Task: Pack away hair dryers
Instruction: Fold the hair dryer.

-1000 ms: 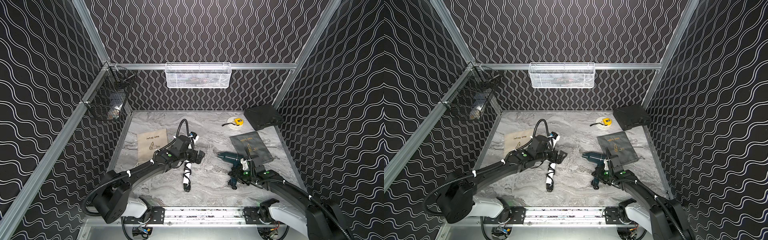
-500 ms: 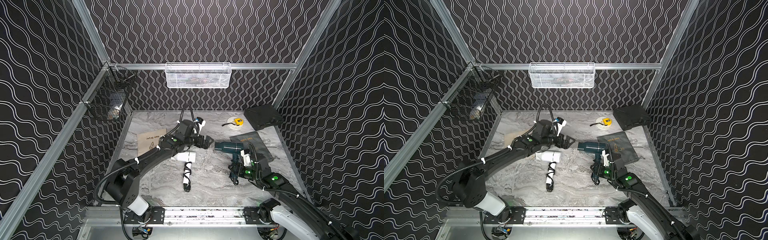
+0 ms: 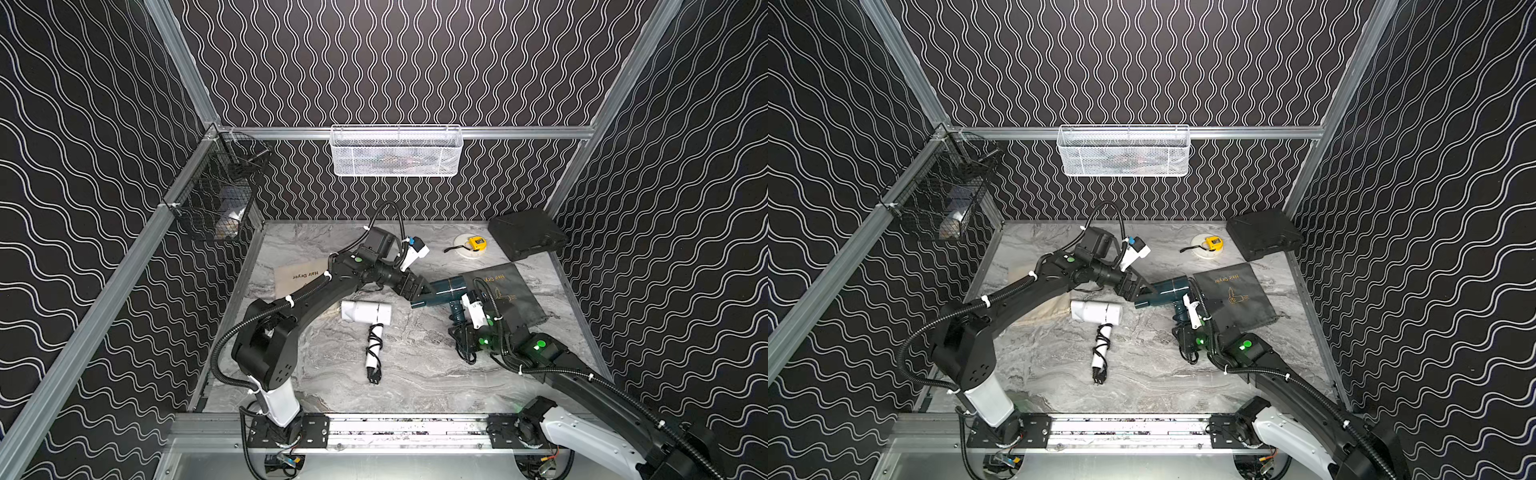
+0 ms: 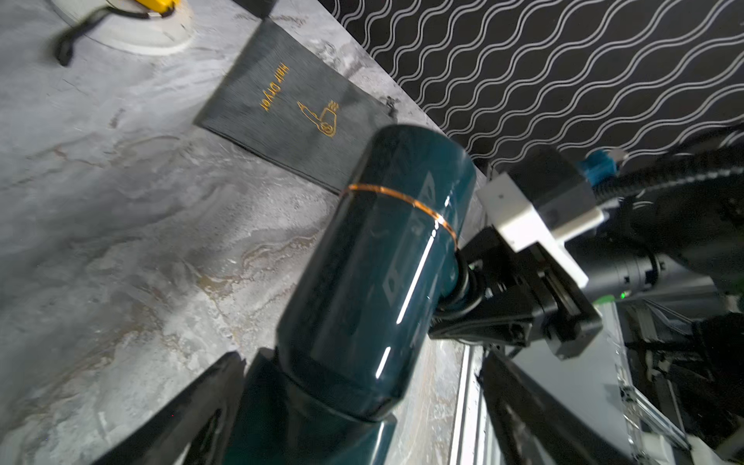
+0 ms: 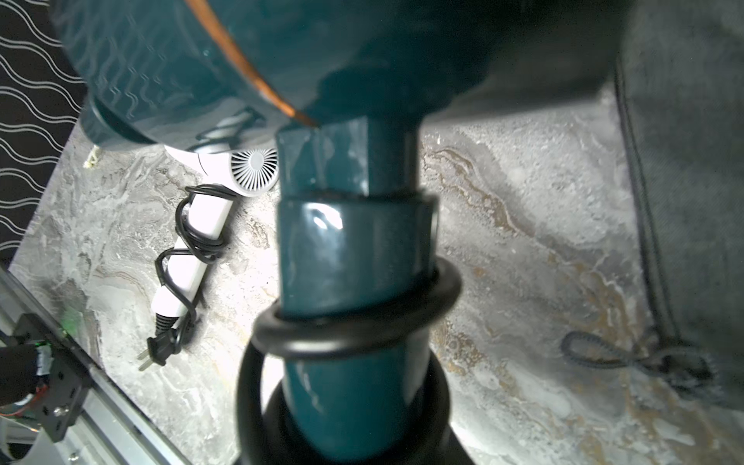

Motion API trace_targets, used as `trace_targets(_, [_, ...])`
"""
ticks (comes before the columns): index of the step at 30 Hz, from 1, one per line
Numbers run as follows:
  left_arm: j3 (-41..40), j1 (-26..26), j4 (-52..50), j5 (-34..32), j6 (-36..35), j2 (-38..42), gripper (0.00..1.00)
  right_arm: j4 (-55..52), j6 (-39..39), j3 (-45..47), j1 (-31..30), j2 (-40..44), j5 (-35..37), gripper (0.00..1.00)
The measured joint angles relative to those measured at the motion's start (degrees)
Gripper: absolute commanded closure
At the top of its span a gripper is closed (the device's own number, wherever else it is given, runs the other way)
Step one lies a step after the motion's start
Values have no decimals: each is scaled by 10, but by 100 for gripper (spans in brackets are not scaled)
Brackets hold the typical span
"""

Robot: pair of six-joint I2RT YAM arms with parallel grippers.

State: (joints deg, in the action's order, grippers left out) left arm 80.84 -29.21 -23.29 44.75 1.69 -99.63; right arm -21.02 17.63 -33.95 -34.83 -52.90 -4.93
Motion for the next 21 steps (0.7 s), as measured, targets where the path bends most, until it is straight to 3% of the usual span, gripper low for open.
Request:
trace_targets(13, [44,1,-80,65,-82,-22,9,-3,-87,-46,-18,-25,-33,100])
trace_targets(21, [45,2,-105,100,-104,-31,22,1,-117,-47,-23,-26,-61,100])
